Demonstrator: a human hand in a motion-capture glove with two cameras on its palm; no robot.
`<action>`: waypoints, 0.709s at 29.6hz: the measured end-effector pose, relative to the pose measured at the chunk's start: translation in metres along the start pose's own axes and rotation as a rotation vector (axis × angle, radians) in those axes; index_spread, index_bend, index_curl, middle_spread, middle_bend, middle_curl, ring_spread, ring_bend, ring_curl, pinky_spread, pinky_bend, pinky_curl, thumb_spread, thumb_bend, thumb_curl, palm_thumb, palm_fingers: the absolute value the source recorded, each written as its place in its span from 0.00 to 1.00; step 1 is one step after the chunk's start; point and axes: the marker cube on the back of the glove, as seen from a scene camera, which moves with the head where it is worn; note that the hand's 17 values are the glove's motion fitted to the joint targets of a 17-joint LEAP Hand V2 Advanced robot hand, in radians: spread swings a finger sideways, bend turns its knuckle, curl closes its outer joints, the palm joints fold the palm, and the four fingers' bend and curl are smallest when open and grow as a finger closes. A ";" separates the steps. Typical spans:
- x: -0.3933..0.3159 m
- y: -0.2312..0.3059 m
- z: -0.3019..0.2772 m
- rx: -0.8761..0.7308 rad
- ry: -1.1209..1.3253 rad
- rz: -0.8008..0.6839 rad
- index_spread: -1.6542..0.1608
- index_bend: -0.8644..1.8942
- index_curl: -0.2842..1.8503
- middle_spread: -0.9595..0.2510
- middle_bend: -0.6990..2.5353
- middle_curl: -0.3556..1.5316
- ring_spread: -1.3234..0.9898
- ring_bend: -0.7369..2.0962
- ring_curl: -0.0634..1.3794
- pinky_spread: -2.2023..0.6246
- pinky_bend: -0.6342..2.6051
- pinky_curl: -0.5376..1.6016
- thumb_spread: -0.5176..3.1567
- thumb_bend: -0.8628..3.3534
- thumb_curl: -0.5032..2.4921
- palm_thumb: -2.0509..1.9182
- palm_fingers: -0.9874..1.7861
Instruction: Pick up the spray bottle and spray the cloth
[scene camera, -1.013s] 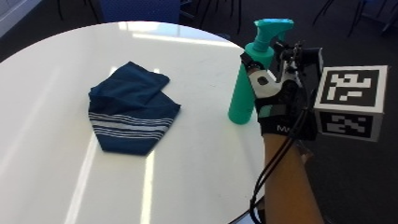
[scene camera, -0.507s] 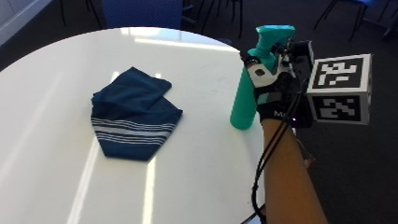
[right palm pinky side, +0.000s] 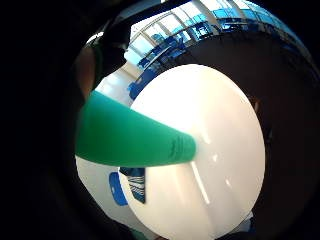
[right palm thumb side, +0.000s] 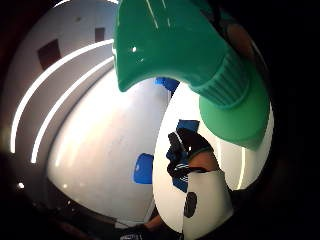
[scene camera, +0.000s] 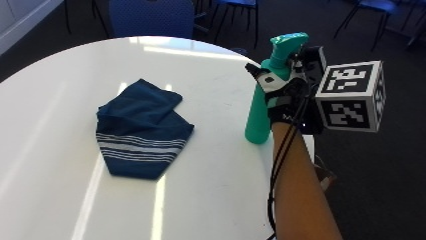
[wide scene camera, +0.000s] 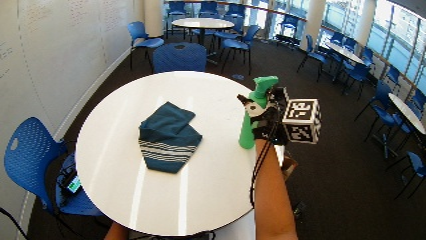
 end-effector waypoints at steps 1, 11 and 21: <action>-0.001 -0.002 0.001 0.004 -0.018 0.007 0.71 0.40 0.29 0.75 0.29 0.37 0.55 0.36 0.26 0.84 0.24 0.39 0.40 0.20 0.30 0.71 0.63; -0.009 -0.018 0.017 0.046 -0.174 0.005 0.70 0.38 0.30 0.66 0.33 0.40 0.52 0.38 0.27 0.82 0.23 0.36 0.37 0.20 0.31 0.73 0.71; -0.017 -0.023 0.017 0.231 -0.213 -0.135 0.71 0.33 0.28 0.61 0.32 0.41 0.49 0.43 0.32 0.75 0.33 0.41 0.30 0.20 0.35 0.76 0.79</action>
